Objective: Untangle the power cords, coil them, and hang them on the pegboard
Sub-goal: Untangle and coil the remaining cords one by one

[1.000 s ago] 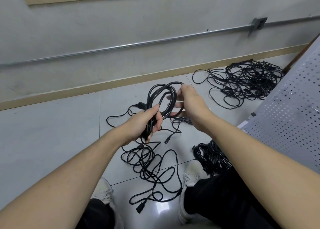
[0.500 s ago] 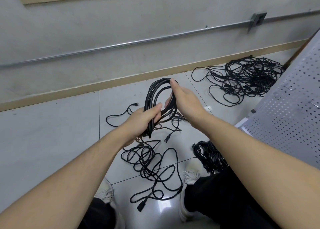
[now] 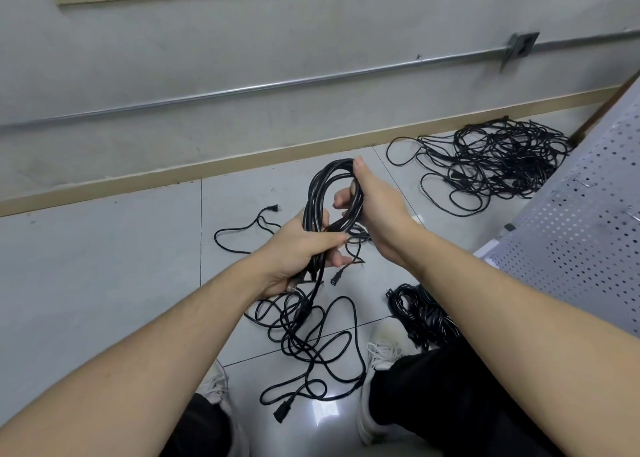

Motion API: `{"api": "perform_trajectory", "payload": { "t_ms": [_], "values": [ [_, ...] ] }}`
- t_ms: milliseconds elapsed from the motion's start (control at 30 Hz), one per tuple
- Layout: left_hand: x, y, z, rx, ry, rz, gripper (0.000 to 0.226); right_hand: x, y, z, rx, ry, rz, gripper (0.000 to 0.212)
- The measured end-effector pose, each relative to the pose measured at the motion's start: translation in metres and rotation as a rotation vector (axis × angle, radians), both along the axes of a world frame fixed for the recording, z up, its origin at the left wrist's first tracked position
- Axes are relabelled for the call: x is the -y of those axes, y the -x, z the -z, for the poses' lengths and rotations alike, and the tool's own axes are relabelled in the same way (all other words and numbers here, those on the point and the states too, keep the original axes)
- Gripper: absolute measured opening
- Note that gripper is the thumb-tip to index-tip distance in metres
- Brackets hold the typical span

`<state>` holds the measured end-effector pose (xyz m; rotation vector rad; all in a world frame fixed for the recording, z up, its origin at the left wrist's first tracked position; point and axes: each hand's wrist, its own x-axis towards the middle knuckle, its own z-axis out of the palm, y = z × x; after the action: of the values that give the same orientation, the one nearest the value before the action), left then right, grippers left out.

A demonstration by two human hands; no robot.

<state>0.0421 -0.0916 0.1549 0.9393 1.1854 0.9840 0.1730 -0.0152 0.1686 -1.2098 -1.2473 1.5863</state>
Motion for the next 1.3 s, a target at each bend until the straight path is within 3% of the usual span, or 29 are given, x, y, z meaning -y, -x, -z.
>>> {"api": "perform_trajectory", "payload": {
  "t_ms": [67, 133, 267, 400, 500, 600, 733, 867, 933, 1067, 1200, 1300],
  "values": [
    [0.000, -0.004, -0.001, 0.034, -0.025, -0.036, 0.027, 0.004, 0.004, 0.000, -0.119, 0.084, -0.018, 0.046],
    [-0.001, -0.007, -0.003, 0.091, -0.049, -0.087, 0.040, 0.009, 0.007, 0.005, -0.170, 0.181, -0.102, 0.060],
    [-0.007, 0.001, -0.008, 0.184, -0.026, -0.252, 0.054, 0.014, 0.008, 0.026, -0.032, 0.213, -0.415, 0.088],
    [-0.011, 0.018, -0.009, 0.118, -0.066, -0.392, 0.051, 0.021, 0.009, 0.025, 0.147, 0.137, -0.567, 0.065],
    [-0.016, 0.029, -0.008, 0.072, -0.075, -0.487, 0.053, 0.026, 0.009, 0.022, 0.450, -0.161, -0.541, 0.043],
    [-0.017, 0.035, -0.006, -0.056, -0.080, -0.483, 0.050, 0.028, 0.012, 0.024, 0.552, -0.378, -0.469, 0.022],
    [-0.013, 0.034, -0.011, -0.304, -0.119, -0.399, 0.038, 0.023, 0.005, 0.024, 0.555, -0.348, -0.470, 0.021],
    [-0.011, 0.048, -0.012, -0.525, -0.154, -0.295, 0.028, 0.019, -0.002, 0.014, 0.086, 0.030, -0.499, 0.007],
    [-0.012, 0.047, -0.012, -0.616, -0.129, -0.242, 0.023, 0.017, -0.003, 0.006, -0.040, 0.041, -0.430, 0.008],
    [-0.010, 0.039, -0.007, -0.749, -0.018, -0.068, 0.018, 0.008, -0.009, -0.009, 0.003, -0.024, -0.232, 0.022],
    [-0.005, 0.043, -0.009, -0.866, -0.001, 0.380, 0.015, -0.016, -0.033, -0.010, 0.181, -0.166, 0.007, 0.041],
    [-0.001, 0.032, -0.011, -0.957, -0.075, 0.625, 0.022, -0.032, -0.047, 0.000, 0.204, -0.187, 0.044, 0.039]
  ]
}}
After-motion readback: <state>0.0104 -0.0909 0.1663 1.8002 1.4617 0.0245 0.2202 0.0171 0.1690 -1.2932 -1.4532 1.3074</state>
